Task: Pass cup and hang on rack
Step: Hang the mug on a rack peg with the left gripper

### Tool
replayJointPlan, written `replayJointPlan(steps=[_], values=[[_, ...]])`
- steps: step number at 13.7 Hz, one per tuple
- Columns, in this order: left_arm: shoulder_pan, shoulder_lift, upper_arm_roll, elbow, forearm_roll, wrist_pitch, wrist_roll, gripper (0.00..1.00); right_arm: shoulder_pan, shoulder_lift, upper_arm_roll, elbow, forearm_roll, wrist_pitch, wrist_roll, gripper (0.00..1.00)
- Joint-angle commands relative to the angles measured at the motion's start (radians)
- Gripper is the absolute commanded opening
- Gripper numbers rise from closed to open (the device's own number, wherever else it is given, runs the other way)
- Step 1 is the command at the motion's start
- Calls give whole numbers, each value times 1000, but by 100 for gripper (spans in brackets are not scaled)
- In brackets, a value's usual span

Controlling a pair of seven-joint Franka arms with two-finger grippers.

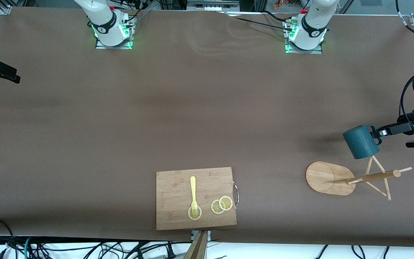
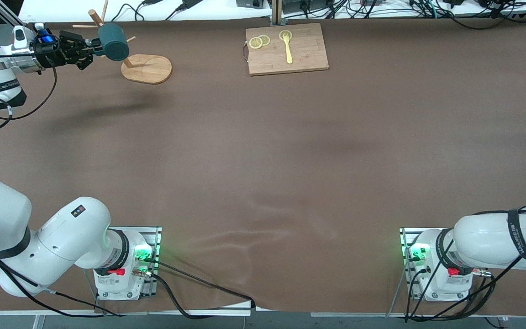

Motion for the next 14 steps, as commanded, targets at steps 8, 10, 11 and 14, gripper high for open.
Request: replayJointPlan(steps=[8,10,11,14], values=[[-34,92,6,133,-8,12,-328,0,-7,-11,5,-10,7,5,11,100],[-37,106,15,150,-8,27,-337,0,-9,-11,5,-10,7,5,11,100],[-44,112,23,167,2,39,-359,0,-9,-11,5,-10,7,5,11,100],[-45,127,32,193,12,44,-370,0,-9,-11,5,-10,7,5,11,100]])
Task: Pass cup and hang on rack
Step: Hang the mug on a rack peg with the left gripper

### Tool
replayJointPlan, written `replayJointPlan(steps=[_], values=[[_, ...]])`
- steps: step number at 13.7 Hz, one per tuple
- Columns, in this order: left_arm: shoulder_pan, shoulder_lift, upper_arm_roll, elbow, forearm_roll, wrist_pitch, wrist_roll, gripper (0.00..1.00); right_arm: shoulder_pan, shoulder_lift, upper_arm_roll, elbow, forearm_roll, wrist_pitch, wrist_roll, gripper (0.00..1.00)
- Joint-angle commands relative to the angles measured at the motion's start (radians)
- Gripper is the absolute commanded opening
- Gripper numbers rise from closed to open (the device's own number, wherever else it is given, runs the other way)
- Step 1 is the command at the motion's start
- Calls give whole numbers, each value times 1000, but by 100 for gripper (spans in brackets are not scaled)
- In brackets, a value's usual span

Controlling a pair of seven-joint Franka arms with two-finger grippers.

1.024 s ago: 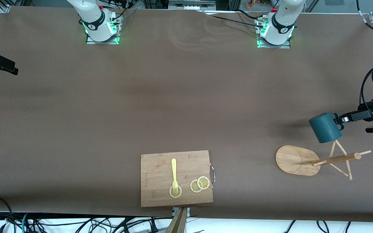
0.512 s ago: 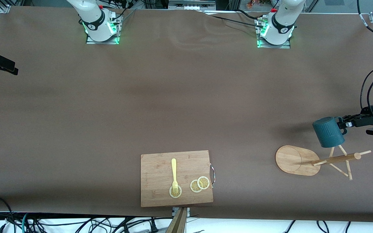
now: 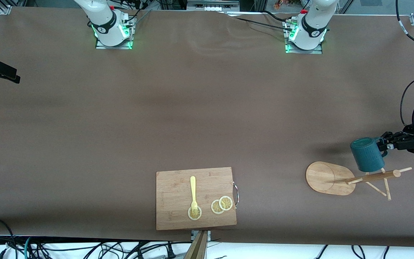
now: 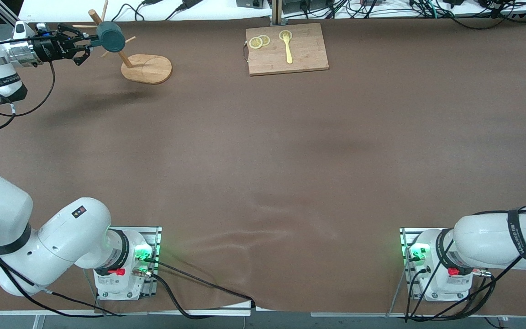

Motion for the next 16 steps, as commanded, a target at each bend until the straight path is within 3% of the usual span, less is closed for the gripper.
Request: replayJointPlan(steps=[1,4,6,7,8,12,16], values=[[-16,28,20,62,10,-3,-44,0,-9,-11,5,-12,7,5,11,100],[-17,56,28,101,12,-2,-72,0,-9,-11,5,-10,7,5,11,100],[-16,65,32,110,12,7,-72,29,-9,-9,5,-10,9,5,11,100],[-14,63,34,110,13,9,-72,80,-7,-11,5,-10,9,5,11,100],[-13,60,37,110,16,7,-72,100,-9,-9,5,-10,9,5,11,100],[-2,57,49,164,120,-3,-74,100,-7,-11,5,-10,9,5,11,100],[24,56,78,318,330,-156,-71,100,-9,-11,5,-10,9,5,11,100]])
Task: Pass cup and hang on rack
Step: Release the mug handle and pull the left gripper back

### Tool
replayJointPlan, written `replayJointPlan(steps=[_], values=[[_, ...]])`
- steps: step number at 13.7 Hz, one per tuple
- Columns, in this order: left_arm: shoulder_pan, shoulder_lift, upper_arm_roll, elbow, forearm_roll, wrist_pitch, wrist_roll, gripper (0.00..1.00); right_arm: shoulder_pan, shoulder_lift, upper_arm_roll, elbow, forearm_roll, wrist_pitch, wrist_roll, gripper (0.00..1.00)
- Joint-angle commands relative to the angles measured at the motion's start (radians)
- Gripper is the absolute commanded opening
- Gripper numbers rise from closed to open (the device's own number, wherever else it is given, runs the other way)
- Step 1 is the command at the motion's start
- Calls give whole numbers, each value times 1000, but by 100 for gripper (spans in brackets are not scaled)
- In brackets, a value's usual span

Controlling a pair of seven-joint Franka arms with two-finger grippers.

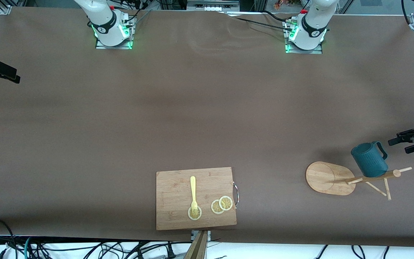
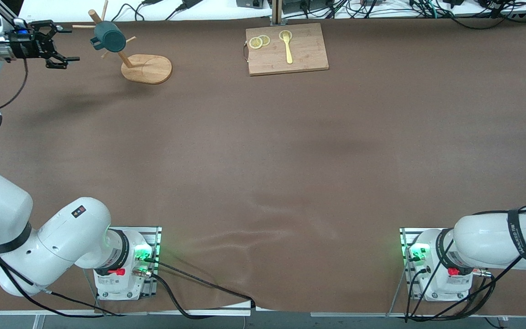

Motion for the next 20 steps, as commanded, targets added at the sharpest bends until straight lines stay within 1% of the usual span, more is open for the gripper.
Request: replayJointPlan(steps=[1,3,4,5,6,8,9,11,13,15,16,18,19,20], values=[[10,2,28,158,161,-129,-23,100,-9,-11,5,-10,9,5,11,100],[14,-25,29,241,282,-227,-18,100,-9,-11,5,-10,9,5,11,100],[14,-54,25,279,345,-277,-17,100,-9,-11,5,-10,9,5,11,100],[13,-112,16,299,411,-337,-11,100,-9,-11,5,-10,9,5,11,100],[2,-180,10,301,468,-367,-11,100,-9,-11,5,-10,9,5,11,100],[-56,-325,-20,284,606,-394,-7,100,-9,-10,5,-10,7,5,11,100],[-78,-387,-34,258,657,-408,-9,100,-9,-8,5,-10,7,5,11,100],[-118,-508,-69,196,727,-408,-9,100,-9,-8,5,-10,7,5,9,100],[-135,-597,-117,145,781,-411,-15,100,-9,-5,3,-10,9,7,14,100],[-136,-643,-172,122,807,-413,-21,100,-9,-3,0,-10,9,5,15,100],[-136,-651,-210,119,824,-411,-33,100,-10,-3,-2,-10,13,5,15,100],[-136,-657,-255,113,829,-411,-87,100,-10,-3,-3,-10,21,5,15,100],[-156,-651,-245,109,835,-401,-90,100,-10,-3,-6,-10,22,5,15,100],[-425,-662,-71,73,900,-384,-107,100,-9,-3,-6,-10,22,5,15,100]])
